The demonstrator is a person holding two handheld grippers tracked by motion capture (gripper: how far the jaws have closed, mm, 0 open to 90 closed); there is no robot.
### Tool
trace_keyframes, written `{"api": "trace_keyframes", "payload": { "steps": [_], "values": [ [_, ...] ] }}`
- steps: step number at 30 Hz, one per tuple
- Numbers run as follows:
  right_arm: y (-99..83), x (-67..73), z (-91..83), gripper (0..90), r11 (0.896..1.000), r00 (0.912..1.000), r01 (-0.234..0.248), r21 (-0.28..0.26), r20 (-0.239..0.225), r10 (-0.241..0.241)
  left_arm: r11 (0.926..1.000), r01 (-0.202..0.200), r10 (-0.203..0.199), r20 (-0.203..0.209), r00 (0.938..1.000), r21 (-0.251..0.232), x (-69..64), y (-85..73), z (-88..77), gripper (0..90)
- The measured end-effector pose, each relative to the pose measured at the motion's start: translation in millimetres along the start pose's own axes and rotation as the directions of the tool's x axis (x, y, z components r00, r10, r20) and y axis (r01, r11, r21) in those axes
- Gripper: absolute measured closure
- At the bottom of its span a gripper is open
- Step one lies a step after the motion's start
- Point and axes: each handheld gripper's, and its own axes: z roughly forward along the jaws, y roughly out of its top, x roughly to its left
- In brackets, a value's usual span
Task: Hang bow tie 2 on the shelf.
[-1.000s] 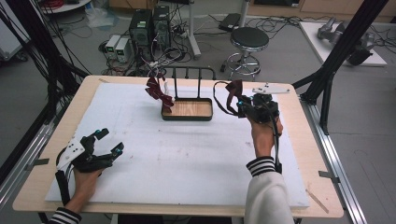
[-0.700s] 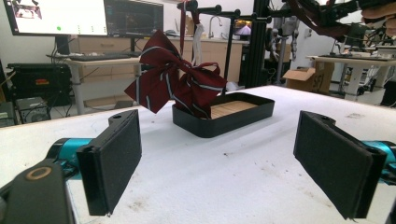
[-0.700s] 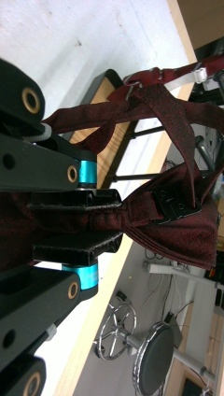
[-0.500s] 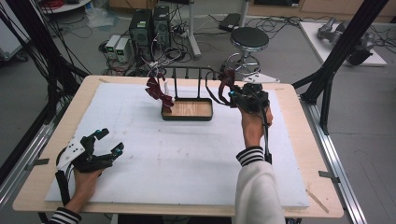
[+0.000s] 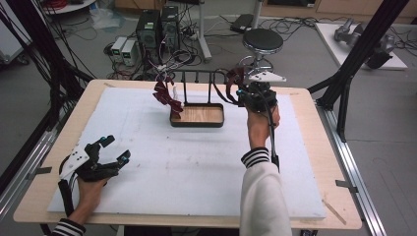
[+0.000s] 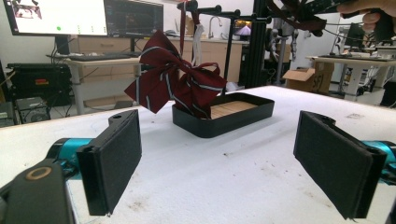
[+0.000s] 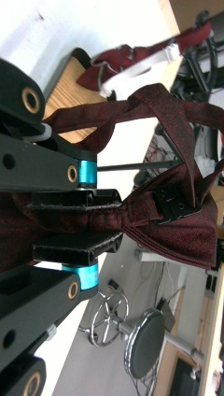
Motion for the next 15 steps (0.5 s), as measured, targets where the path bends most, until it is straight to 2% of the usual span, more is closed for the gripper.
{"api": "trace_keyframes", "payload": {
  "steps": [15],
  "values": [
    [5.5, 1.4, 19.1, 78.2, 1.0, 0.9995, -0.026, -0.008, 0.02, 0.026, 1.0, 0.005, -0.005, -0.001, 1.0, -0.001, 0.3, -0.1, -0.1, 15.6]
  ]
}}
